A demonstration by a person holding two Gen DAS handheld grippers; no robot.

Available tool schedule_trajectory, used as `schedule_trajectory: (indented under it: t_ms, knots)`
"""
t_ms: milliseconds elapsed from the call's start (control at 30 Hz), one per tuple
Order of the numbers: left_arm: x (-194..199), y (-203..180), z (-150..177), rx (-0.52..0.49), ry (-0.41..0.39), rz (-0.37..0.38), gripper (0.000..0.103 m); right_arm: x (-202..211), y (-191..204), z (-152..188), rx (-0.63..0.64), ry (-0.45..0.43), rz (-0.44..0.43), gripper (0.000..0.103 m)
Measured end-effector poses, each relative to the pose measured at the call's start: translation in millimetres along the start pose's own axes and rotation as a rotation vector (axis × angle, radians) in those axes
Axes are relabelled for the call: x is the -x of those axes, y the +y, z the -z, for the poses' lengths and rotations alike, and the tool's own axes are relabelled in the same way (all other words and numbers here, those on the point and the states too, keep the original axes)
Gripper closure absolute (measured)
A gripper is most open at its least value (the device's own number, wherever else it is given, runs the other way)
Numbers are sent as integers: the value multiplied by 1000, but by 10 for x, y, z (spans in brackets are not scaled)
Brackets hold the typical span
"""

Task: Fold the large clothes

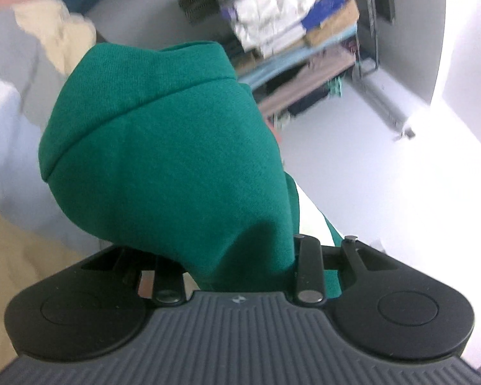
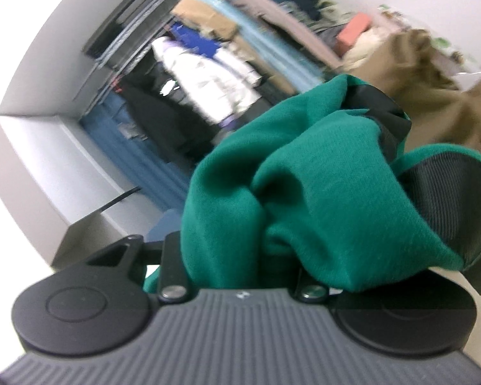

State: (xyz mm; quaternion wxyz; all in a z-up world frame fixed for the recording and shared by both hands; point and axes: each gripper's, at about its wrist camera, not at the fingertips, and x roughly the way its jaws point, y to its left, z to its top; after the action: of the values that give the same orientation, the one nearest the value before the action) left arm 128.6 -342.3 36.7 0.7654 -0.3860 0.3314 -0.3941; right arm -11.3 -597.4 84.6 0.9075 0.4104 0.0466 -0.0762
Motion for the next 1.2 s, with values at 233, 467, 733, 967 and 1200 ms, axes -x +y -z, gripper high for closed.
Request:
schedule_trajectory:
  t_ms: [233, 467, 733, 967, 1200]
  knots:
    - [-646, 352, 258, -6, 127, -73, 63, 123, -678, 275, -71, -17, 115, 61]
    - [-793, 993, 324, 7, 181, -106, 63, 120, -1115, 741, -82, 22, 138, 61]
    - [-773, 1410, 372, 15, 179, -52, 54, 229, -1396, 987, -116, 6, 125, 57]
    - [-692, 1358, 347, 35, 199, -72, 37, 225, -1424, 980, -143, 11, 145, 55]
    - [-374, 1218, 380, -61, 253, -166, 13, 390, -1360, 1018, -184, 31, 198, 46]
